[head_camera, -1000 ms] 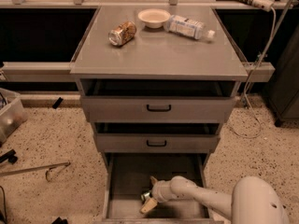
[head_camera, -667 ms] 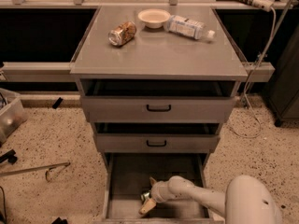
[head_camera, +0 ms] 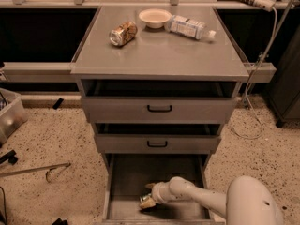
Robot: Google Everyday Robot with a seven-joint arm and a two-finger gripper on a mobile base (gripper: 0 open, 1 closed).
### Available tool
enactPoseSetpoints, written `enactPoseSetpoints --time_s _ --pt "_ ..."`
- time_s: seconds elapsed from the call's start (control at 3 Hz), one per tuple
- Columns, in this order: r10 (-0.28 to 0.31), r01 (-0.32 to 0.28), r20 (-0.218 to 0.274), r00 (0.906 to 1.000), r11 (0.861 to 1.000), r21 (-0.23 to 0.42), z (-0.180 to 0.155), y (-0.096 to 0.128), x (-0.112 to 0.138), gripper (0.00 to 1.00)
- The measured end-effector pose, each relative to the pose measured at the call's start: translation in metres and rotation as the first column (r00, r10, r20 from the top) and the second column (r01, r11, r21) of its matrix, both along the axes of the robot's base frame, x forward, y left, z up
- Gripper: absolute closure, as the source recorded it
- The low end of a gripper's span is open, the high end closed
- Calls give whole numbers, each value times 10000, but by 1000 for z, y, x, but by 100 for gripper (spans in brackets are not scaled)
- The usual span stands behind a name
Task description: Pick green can from bottom drawer and place on counter
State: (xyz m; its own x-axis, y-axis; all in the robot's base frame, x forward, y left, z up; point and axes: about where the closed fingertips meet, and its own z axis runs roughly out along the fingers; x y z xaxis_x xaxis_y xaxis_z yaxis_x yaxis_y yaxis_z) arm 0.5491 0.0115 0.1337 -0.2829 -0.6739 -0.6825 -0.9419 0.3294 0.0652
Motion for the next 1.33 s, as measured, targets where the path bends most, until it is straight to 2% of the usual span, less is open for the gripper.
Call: enactPoseSetpoints --time_s 0.33,0.67,1.0,1.33 --pt "2 -2 0 10000 10000 3 0 0 0 65" --pt "-38 35 403 9992 10000 93 28 -1 -3 89" --pt "-147 73 1021 9947 9973 726 99 -3 -12 100" --pt "-459 229 1329 9901 9852 1696 177 -15 -30 100"
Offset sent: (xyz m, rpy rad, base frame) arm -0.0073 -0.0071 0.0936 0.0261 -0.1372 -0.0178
